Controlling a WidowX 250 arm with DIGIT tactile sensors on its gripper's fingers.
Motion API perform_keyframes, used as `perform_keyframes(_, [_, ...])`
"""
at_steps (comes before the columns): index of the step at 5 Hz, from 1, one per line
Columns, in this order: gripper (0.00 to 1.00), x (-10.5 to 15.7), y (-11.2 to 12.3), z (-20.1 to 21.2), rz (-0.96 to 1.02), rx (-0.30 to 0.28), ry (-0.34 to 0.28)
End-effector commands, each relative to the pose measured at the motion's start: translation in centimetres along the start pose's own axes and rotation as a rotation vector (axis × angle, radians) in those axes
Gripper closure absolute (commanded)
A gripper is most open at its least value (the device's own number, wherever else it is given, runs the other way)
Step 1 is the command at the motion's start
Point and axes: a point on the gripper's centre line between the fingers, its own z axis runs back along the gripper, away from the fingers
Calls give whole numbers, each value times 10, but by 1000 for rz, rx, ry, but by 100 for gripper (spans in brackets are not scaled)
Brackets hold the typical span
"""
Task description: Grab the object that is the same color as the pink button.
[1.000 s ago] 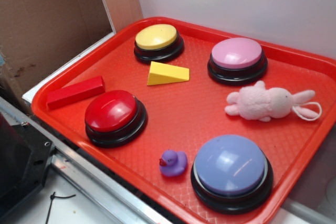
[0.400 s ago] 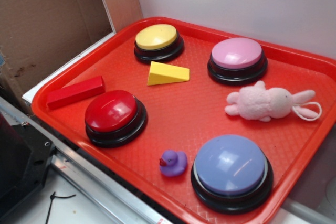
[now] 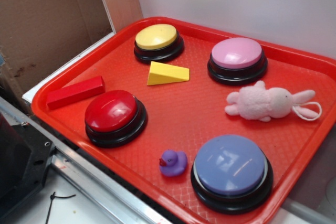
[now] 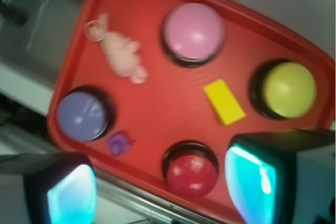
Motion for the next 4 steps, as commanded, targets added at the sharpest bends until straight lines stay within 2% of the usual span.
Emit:
perform_keyframes(1, [0,-2,-17,12,-18,5,-56])
perform_keyframes(2, [0,-2,-17,12,-18,5,-56])
perform_keyframes(3, [0,21,3,-6,-42,66,-60])
perform_keyframes(4, [0,52,14,-18,-86,43,-103])
